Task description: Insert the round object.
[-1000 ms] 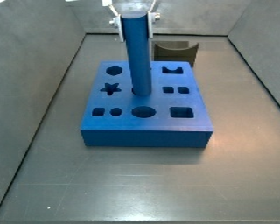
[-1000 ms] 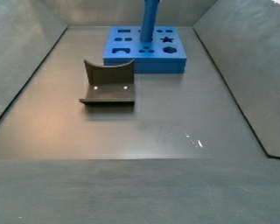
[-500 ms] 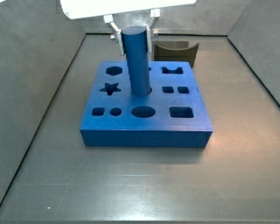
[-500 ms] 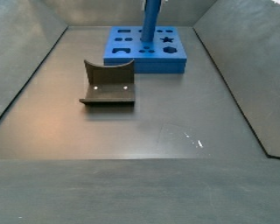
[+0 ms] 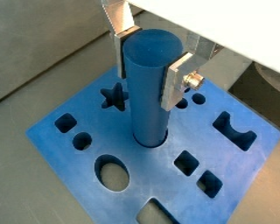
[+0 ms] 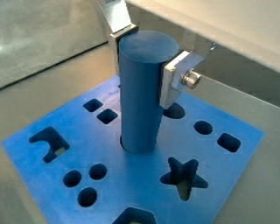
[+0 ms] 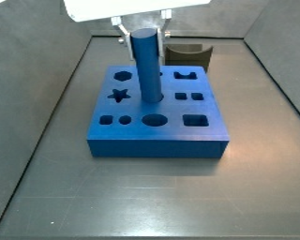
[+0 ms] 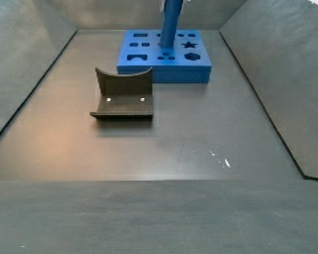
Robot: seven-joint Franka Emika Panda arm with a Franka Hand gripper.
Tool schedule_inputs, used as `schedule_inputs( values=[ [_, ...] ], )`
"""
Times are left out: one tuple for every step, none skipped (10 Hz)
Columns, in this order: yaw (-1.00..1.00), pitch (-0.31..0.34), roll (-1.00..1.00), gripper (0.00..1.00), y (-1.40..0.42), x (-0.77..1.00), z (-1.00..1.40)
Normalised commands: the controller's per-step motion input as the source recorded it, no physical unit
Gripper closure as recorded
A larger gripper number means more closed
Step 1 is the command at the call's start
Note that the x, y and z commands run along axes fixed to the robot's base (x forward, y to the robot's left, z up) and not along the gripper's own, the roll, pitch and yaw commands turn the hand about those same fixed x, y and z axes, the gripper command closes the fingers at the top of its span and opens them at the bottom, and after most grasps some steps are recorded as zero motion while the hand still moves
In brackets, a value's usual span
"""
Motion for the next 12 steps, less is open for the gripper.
schedule_inputs(
  values=[
    [-0.07, -0.429, -0.03, 1.00, 0.00, 0.08, -0.35],
    [-0.04, -0.284, 0.00, 1.00, 0.00, 0.12, -0.33],
    [0.00, 0.000, 0.19, 1.00, 0.00, 0.18, -0.16],
    [0.00, 0.210, 0.34, 1.00, 0.00, 0.39, -0.20],
    [-0.01, 0.257, 0.33, 1.00, -0.03, 0.35, -0.38],
    [-0.10, 0.290, 0.29, 1.00, -0.03, 0.29, -0.39],
    [-0.27, 0.266, 0.18, 1.00, 0.00, 0.12, -0.38],
    [-0.38, 0.186, 0.10, 1.00, 0.00, 0.00, -0.32],
    [-0.36, 0.150, 0.11, 1.00, 0.00, -0.05, -0.31],
    [-0.38, 0.181, 0.10, 1.00, 0.00, 0.00, -0.36],
    [-0.42, 0.241, 0.10, 1.00, 0.00, 0.12, -0.29],
    [-0.39, 0.371, 0.13, 1.00, 0.00, 0.22, -0.28]
  ],
)
